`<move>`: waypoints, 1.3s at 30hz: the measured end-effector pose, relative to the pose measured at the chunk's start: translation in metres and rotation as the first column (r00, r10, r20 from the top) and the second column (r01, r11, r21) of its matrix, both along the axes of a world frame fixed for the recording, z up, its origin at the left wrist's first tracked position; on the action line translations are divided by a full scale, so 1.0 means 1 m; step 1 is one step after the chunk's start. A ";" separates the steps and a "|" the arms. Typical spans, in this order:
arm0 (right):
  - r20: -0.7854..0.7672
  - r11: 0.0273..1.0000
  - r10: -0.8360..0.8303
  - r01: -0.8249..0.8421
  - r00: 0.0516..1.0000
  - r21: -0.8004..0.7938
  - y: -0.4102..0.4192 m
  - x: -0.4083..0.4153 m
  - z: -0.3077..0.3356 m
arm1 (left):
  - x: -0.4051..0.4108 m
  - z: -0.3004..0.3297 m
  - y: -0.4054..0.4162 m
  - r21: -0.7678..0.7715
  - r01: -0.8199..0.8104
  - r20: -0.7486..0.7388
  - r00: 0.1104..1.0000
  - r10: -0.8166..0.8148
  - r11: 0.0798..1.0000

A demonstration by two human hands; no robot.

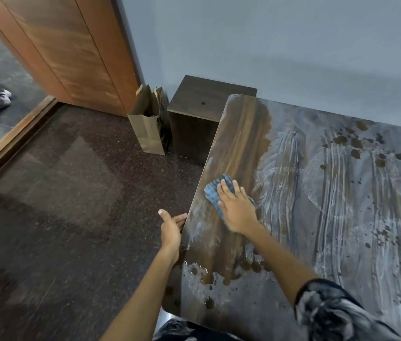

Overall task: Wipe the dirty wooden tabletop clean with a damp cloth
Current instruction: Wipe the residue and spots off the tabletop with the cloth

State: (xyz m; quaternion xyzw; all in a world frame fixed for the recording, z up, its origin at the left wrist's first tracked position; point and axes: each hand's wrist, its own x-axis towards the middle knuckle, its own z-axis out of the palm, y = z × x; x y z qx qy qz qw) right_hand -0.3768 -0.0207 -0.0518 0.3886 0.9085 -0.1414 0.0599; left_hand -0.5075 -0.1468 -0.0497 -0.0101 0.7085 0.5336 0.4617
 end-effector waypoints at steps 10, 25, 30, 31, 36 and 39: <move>-0.083 0.914 0.393 -0.399 0.916 -0.079 -0.078 0.016 0.004 | -0.003 -0.011 0.001 -0.018 -0.038 0.057 0.998 0.039 0.999; -0.099 0.999 0.037 -0.040 0.994 -0.025 -0.071 -0.033 0.004 | -0.007 -0.007 0.002 -0.020 -0.121 0.169 0.978 0.123 0.992; 0.016 0.953 0.301 -0.302 0.953 0.007 -0.116 0.032 0.000 | -0.009 -0.001 -0.004 -0.005 -0.178 0.237 0.956 0.174 0.984; 0.052 0.958 0.284 -0.285 0.957 0.011 -0.112 0.044 0.000 | -0.008 -0.001 -0.005 0.004 -0.176 0.235 0.957 0.170 0.984; 0.015 1.000 -0.008 0.008 1.000 -0.005 -0.054 0.024 0.005 | -0.007 0.004 -0.011 -0.004 -0.146 0.216 0.966 0.143 0.989; -0.096 0.997 -0.081 0.080 0.992 -0.015 -0.047 -0.020 0.007 | -0.005 0.008 -0.016 -0.006 -0.135 0.227 0.965 0.133 0.991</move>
